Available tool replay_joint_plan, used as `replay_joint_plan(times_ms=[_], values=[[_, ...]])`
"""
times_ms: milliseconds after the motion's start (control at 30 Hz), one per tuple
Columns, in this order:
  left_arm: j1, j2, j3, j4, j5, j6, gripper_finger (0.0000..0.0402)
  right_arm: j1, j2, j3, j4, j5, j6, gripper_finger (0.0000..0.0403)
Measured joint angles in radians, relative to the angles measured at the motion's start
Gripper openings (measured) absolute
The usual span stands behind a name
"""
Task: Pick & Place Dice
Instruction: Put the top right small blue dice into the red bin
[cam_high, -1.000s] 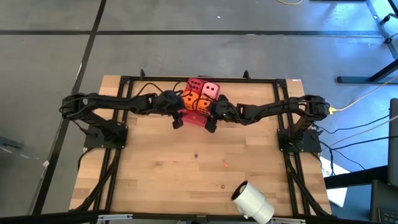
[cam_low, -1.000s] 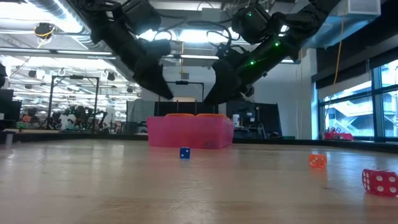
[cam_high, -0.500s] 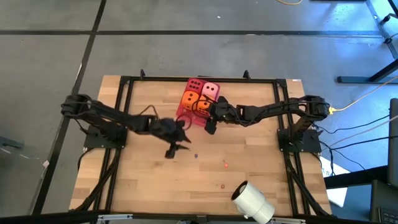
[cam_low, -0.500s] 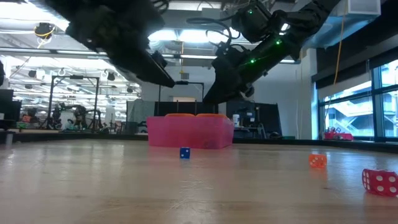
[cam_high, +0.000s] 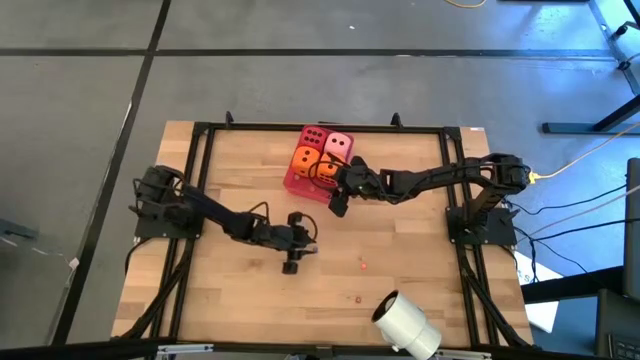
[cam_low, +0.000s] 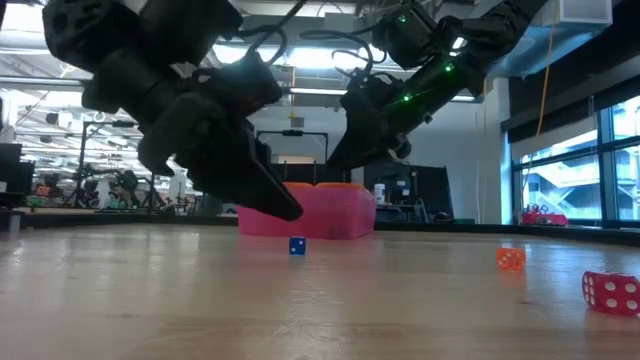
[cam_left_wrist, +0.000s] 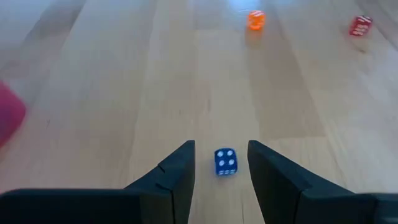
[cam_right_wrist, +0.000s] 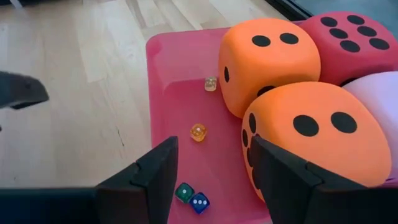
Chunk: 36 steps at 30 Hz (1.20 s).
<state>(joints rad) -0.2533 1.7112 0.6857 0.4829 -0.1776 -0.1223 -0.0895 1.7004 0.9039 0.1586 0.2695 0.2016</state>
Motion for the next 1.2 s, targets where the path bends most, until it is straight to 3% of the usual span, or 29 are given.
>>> replay_joint_plan(times_ms=[633,1033,1200], values=[[-0.027,0.125,0.007,0.086,-0.033,-0.076,0.014,0.0,0.0,0.0,-0.008,0.003,0.0,0.0201],[-0.026,0.108,0.007,0.063,-0.043,-0.044,0.006,0.0,0.0,0.0,-0.008,0.003,0.0,0.02],[-0.023,0.074,0.005,0.042,-0.103,-0.001,0.0037,0.0,0.0,0.0,-0.01,0.003,-0.001,0.02]])
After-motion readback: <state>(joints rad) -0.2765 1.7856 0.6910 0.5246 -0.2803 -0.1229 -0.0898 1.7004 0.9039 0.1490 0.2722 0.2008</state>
